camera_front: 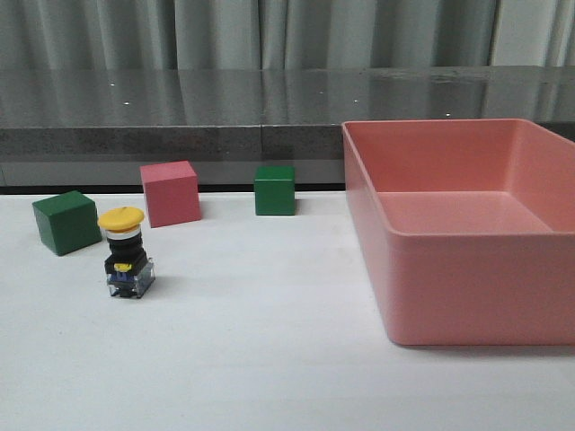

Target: Place and stand button with both arms

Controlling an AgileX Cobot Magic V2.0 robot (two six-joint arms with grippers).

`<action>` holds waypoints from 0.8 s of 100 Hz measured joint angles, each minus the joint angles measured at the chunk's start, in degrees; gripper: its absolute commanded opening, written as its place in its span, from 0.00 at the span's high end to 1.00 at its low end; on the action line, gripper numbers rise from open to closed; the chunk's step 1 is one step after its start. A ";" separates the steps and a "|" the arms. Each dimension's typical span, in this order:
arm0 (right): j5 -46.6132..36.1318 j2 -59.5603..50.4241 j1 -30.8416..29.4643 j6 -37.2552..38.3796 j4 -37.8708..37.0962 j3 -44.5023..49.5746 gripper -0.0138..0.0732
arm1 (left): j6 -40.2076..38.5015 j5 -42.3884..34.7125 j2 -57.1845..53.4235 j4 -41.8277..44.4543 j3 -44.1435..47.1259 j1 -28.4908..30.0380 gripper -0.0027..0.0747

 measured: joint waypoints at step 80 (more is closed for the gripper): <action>0.00 0.00 0.00 0.00 0.00 0.00 0.91 | -0.21 0.00 -12.42 -4.86 4.84 0.00 0.99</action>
